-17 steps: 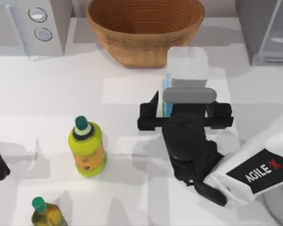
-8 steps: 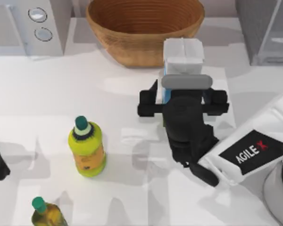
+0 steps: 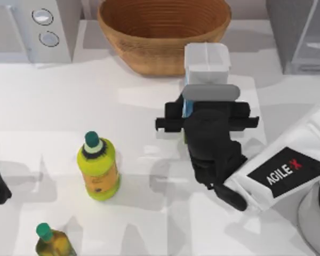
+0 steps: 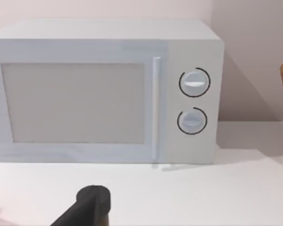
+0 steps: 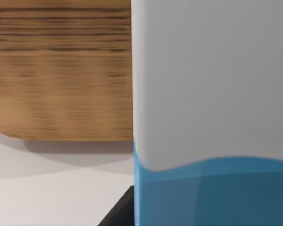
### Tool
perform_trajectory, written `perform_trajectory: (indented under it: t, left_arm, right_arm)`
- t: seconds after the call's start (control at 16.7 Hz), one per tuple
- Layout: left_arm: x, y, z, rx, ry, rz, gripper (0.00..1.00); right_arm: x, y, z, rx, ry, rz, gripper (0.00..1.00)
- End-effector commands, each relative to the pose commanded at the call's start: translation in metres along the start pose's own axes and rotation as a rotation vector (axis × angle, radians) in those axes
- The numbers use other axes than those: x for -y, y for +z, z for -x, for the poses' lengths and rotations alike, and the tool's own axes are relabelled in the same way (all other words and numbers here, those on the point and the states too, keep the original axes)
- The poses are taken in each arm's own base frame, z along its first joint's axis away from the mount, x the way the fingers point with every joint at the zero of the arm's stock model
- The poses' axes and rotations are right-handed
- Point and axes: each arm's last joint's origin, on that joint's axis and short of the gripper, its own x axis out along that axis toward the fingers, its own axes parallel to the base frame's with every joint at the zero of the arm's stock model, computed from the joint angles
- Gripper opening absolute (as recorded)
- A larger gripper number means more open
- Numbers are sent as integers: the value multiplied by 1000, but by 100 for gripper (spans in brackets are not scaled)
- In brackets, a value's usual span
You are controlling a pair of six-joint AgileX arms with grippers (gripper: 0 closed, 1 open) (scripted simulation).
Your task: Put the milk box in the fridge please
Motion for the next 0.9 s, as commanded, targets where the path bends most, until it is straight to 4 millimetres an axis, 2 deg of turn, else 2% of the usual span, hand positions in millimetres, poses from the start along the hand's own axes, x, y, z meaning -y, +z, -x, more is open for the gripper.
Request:
perform_trajectory:
  t: [0.3,0.9]
  left_arm:
    - [0,0,0,0,0,0,100]
    - [0,0,0,0,0,0,100]
  right_arm:
    - [0,0,0,0,0,0,2]
    - [-1,1,1,1,3,-2,0]
